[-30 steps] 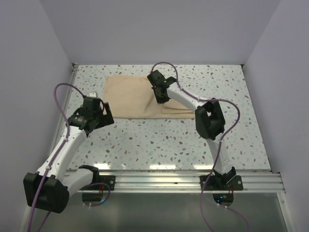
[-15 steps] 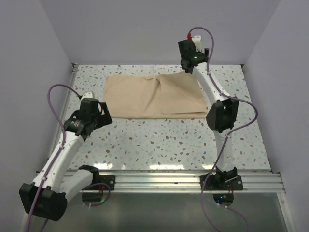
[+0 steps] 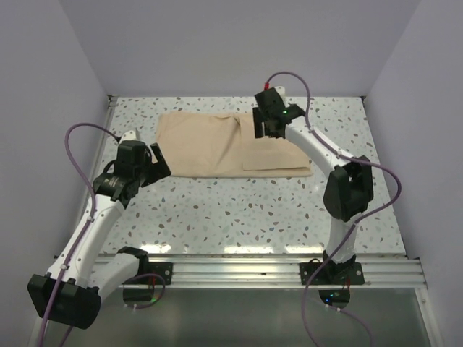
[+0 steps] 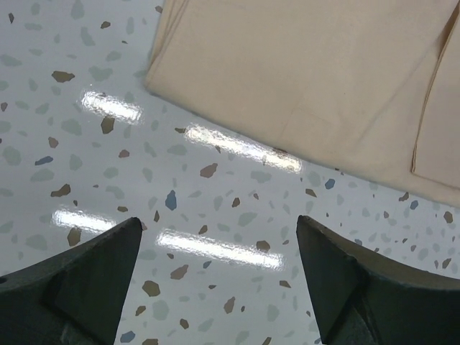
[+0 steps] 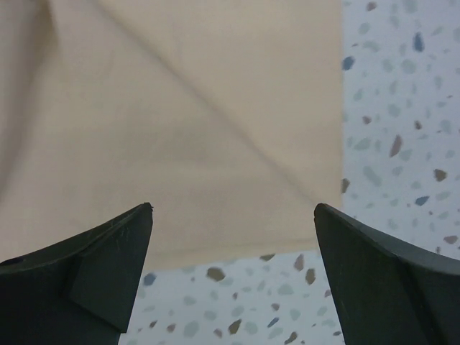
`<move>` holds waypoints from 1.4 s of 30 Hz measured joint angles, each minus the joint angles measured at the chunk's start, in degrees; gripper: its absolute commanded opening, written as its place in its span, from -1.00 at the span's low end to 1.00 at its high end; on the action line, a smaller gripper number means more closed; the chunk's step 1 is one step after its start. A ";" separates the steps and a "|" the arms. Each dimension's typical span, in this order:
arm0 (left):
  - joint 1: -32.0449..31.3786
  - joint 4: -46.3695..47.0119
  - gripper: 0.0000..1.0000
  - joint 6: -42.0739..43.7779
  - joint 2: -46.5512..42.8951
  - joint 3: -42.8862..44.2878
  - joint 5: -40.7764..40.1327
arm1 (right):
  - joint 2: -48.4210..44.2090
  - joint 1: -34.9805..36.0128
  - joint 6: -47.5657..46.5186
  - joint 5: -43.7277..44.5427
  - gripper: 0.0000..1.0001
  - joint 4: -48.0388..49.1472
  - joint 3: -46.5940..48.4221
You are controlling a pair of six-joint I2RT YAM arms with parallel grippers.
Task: Open and lay out the surgical kit
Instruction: Open the surgical kit at the center of the board.
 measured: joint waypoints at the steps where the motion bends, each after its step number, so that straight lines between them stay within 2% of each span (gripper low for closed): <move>1: 0.00 0.04 0.83 -0.37 0.00 -0.24 -0.31 | -2.16 2.36 0.48 -1.90 0.97 0.63 -2.99; 5: 0.00 0.00 0.77 -0.81 0.00 -0.37 -1.95 | -6.64 9.60 3.06 -8.11 0.85 2.49 -10.16; 7: 0.00 -0.02 0.74 -0.90 -0.04 -0.39 -2.29 | -6.60 10.14 4.22 -10.05 0.72 3.06 -12.15; 11: 0.00 -0.15 0.72 -1.33 -0.79 -0.96 -2.47 | -2.58 8.17 5.20 -12.33 0.59 3.02 -13.20; 16: 0.00 -0.87 0.72 -1.88 -3.69 -2.27 -2.91 | 3.52 7.52 5.90 -14.43 0.59 3.17 -13.18; 30: 0.00 -3.56 0.72 -1.81 -7.30 -3.56 -5.73 | 9.14 12.63 6.71 -16.11 0.54 2.58 -5.99; 42: 0.00 -4.57 0.73 -1.73 -7.78 -3.58 -6.40 | 13.09 12.94 6.01 -12.00 -0.10 -0.13 -3.41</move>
